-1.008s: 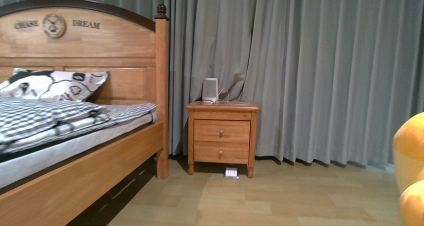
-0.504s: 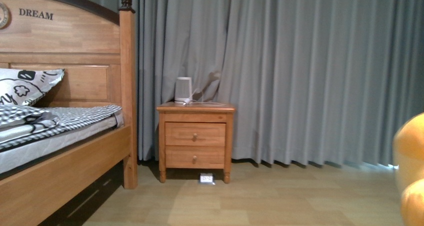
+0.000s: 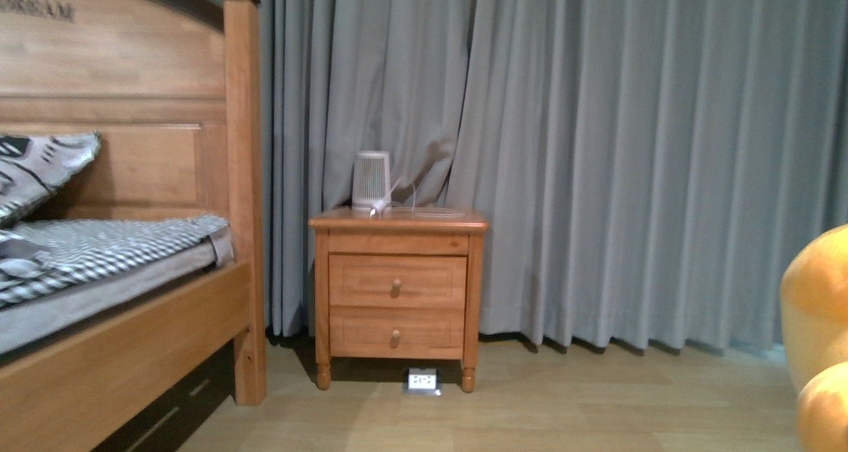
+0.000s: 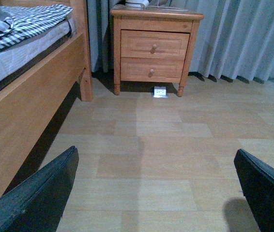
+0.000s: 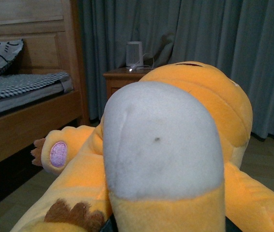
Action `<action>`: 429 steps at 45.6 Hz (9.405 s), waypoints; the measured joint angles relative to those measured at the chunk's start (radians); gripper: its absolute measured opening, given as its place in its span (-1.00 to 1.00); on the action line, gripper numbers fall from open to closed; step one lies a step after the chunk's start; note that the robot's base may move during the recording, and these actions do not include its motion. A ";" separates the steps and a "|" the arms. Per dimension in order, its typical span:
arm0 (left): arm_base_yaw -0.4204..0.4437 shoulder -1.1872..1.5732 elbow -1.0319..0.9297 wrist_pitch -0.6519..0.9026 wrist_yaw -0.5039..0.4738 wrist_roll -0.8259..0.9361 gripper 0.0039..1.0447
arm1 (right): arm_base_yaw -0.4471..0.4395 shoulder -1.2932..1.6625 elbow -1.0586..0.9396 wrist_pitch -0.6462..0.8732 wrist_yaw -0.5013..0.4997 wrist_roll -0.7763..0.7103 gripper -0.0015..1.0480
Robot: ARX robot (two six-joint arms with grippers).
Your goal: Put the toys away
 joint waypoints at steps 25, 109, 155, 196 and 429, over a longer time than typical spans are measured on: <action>0.000 0.000 0.000 0.000 0.001 0.000 0.89 | 0.000 0.000 0.000 0.000 0.002 0.000 -0.84; 0.001 0.000 0.000 0.000 0.000 0.000 0.89 | 0.002 0.000 0.000 0.000 0.003 -0.002 -0.84; 0.001 0.000 0.000 0.000 0.000 0.000 0.89 | 0.002 0.000 0.000 0.000 0.005 -0.002 -0.84; 0.000 0.000 0.000 0.000 0.004 0.000 0.89 | 0.000 -0.001 0.000 0.000 0.003 -0.003 -0.84; 0.002 0.000 0.000 0.000 0.000 0.000 0.89 | 0.429 0.903 1.275 0.042 0.181 -0.313 -0.84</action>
